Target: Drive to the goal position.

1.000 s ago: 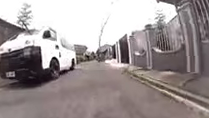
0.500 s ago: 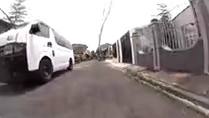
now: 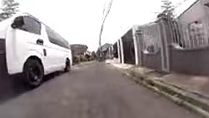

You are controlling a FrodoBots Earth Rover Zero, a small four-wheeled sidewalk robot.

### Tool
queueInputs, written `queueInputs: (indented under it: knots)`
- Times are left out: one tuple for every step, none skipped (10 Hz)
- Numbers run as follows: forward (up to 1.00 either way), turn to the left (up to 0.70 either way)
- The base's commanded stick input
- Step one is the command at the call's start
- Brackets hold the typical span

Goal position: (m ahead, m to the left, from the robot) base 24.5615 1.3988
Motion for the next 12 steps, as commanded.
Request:
queueInputs:
  knots:
    - [1.00,0.00]
    - [1.00,0.00]
    - [1.00,0.00]
    - [1.00,0.00]
    - [1.00,0.00]
    - [1.00,0.00]
    - [1.00,0.00]
    - [1.00,0.00]
    - [1.00,0.00]
    - [1.00,0.30]
    - [1.00,0.40]
    - [1.00,0.31]
